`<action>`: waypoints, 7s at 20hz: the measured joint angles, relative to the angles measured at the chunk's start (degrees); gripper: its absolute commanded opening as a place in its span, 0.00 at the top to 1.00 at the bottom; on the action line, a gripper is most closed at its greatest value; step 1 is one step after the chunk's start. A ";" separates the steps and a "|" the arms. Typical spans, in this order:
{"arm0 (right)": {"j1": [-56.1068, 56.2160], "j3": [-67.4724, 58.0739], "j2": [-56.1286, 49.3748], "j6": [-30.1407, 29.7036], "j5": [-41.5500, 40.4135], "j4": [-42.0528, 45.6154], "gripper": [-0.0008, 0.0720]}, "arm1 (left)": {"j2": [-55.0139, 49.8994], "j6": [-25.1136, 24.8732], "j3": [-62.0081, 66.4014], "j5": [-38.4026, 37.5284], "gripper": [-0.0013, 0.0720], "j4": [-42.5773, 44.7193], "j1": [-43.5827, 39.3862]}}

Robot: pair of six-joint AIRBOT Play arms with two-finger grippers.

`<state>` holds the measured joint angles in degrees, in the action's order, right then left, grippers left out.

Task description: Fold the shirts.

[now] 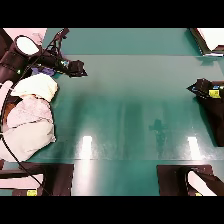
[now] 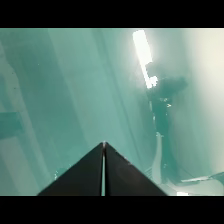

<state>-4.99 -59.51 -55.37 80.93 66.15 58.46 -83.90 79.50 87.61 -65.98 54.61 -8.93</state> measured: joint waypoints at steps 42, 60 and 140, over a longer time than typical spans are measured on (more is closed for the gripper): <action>0.09 -0.90 0.09 0.09 -0.74 -0.48 0.97 | -23.85 2.08 17.81 29.57 0.95 29.18 16.61; 0.09 -30.18 0.13 0.04 -4.61 -0.46 0.97 | 14.84 -6.14 21.38 -1.79 0.95 13.97 -16.28; 12.07 8.94 -21.05 -11.76 9.64 2.60 0.49 | 13.33 -8.35 -8.41 -8.41 0.95 0.76 14.67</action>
<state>7.07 -50.57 -76.42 69.17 75.79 61.06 -70.57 71.16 79.20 -74.39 55.37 5.74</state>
